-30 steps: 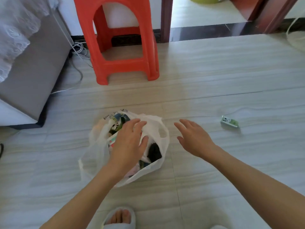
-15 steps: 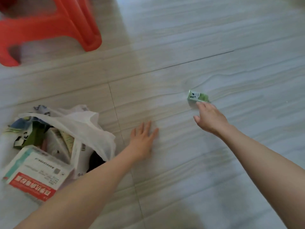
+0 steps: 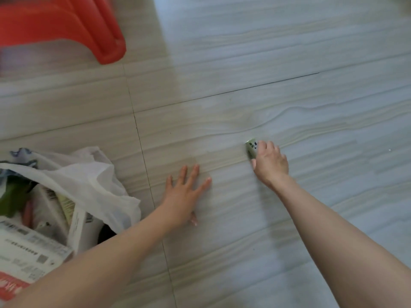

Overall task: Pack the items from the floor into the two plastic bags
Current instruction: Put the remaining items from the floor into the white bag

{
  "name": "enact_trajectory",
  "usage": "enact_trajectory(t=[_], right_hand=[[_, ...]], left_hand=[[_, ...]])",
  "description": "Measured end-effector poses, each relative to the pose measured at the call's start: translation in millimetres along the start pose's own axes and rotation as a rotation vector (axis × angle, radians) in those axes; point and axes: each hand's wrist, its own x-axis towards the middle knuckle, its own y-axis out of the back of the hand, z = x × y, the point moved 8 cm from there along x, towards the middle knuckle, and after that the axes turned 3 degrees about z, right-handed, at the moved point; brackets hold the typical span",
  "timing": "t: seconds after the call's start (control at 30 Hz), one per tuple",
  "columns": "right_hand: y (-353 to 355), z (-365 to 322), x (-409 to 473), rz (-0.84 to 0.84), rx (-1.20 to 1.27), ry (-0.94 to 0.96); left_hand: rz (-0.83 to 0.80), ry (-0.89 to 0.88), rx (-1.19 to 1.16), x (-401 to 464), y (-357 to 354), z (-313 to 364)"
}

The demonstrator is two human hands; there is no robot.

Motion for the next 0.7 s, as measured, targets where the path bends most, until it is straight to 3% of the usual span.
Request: enact_trajectory(t=[0.13,0.3,0.43,0.5,0.6,0.7], right_hand=[[-10.4,-8.3,-41.7,-0.033,0.116,-0.008],[0.3,-44.9,-101.2,-0.093,0.361,-0.005],[30.4,-75.4,-132.5,-0.119,0.634,-0.082],[51.9,-97.8,-145.4,-0.107,0.677,-0.033],[95.5,-149.8,-178.3,-0.009,0.677,0.209],[126.8,-215.9,-216.9,0.031,0.640,0.464]], left_hand=[[0.027,-0.016,-0.036,-8.0,4.5,-0.7],[0.053,-0.047,-0.303,-61.0,-13.0,9.6],[0.305,-0.038,-0.418,-128.1,-14.6,-0.5],[0.476,-0.018,-0.464,-164.8,-5.7,-15.7],[0.796,0.049,-0.476,-230.3,17.9,-44.0],[1.011,0.246,-0.460,-290.2,28.9,-88.3]])
